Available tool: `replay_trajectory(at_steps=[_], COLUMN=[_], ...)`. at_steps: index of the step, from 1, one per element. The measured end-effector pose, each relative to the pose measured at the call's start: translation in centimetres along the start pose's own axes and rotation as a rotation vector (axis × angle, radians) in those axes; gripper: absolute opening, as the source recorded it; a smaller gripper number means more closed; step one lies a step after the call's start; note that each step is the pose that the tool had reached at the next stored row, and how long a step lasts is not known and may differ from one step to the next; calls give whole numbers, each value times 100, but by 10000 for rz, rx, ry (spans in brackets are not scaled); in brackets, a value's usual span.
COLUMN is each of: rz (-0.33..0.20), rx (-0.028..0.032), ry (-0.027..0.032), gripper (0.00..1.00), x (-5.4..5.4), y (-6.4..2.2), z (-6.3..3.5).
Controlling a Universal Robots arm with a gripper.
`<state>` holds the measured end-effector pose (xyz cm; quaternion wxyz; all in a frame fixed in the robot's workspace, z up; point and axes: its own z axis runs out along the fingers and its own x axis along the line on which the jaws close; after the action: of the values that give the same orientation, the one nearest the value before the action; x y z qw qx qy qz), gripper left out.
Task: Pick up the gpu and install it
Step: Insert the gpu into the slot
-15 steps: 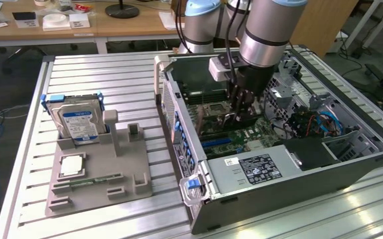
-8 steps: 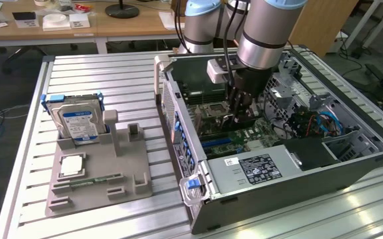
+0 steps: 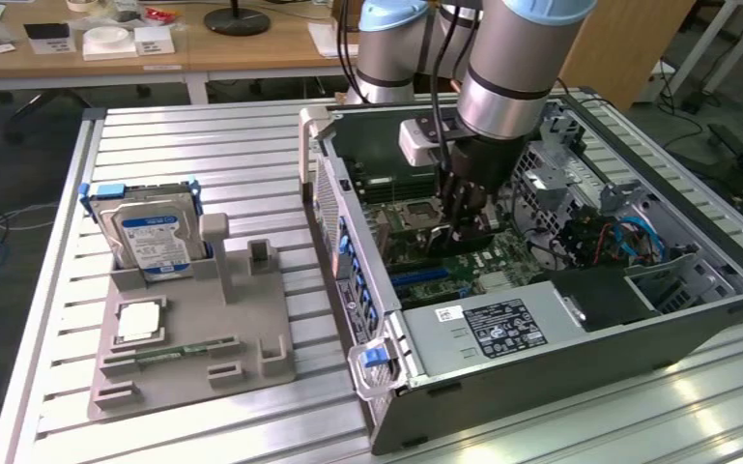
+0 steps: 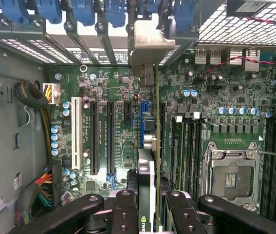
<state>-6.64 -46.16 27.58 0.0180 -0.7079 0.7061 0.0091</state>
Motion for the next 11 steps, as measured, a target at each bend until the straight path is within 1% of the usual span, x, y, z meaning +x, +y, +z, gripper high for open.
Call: replay_trajectory(at_steps=[7,11], rz=[1,1], rx=[2,1], ry=[-3,0], gripper=[27,27], x=[21,22], y=[6,23], z=[3,10])
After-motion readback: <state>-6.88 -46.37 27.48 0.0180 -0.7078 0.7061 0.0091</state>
